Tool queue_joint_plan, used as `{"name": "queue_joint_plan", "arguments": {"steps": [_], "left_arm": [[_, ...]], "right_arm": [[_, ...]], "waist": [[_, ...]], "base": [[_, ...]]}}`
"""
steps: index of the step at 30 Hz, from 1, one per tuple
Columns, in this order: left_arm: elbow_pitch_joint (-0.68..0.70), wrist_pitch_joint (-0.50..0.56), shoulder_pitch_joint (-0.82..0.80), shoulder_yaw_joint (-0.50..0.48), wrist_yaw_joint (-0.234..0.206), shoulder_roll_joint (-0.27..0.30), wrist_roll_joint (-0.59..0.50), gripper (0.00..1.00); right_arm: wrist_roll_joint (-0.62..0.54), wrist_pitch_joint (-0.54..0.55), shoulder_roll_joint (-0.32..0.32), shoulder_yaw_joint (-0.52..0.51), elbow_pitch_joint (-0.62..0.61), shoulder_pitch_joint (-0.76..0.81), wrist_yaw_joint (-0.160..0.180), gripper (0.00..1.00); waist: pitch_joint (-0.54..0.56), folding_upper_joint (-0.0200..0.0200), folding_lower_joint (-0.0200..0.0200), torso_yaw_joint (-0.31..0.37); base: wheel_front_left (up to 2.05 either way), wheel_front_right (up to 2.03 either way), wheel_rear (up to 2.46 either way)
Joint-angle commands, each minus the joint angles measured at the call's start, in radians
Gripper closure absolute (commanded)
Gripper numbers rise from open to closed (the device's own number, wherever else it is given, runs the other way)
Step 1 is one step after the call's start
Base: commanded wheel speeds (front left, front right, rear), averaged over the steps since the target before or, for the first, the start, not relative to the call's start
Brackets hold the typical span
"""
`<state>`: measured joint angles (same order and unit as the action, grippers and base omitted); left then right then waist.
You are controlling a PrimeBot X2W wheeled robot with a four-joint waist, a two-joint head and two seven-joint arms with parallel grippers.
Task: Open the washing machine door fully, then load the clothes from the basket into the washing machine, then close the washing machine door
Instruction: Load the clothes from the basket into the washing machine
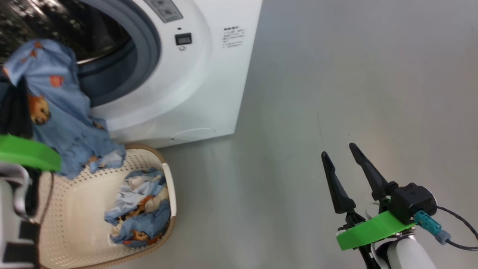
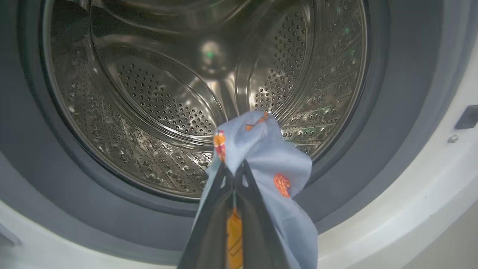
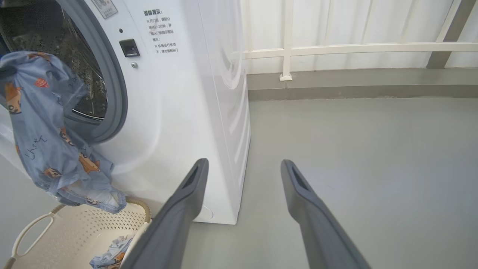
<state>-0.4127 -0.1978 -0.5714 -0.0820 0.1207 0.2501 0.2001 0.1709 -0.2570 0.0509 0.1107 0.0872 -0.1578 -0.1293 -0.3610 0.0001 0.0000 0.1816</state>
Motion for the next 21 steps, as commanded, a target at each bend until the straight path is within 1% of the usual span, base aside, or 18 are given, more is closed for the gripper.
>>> {"name": "queue_joint_plan", "arguments": {"steps": [1,5,15,21], "left_arm": [[0.009,0.001,-0.044,-0.034,0.004,0.056,0.005,1.0],[-0.047,0.018,-0.127,-0.034,0.004,0.083,0.01,1.0],[-0.189,0.076,-0.329,0.021,0.007,0.152,-0.012,1.0],[-0.282,0.089,-0.439,0.055,0.008,0.169,-0.013,1.0]], "right_arm": [[0.011,-0.005,-0.001,0.023,-0.025,-0.014,-0.001,0.0],[0.019,-0.005,-0.001,0.027,-0.03,-0.02,-0.001,0.0],[0.046,-0.005,-0.001,0.054,-0.045,-0.055,-0.001,0.0],[0.061,-0.005,-0.001,0.062,-0.046,-0.069,-0.001,0.0]], "waist": [[-0.04,-0.0001,0.0,0.033],[-0.081,-0.0001,0.0,0.053],[-0.178,-0.0001,0.0,0.098],[-0.229,-0.0001,0.0,0.112]], "base": [[0.0,0.0,0.0],[0.0,0.0,0.0],[0.0,0.0,0.0],[0.0,0.0,0.0]]}}
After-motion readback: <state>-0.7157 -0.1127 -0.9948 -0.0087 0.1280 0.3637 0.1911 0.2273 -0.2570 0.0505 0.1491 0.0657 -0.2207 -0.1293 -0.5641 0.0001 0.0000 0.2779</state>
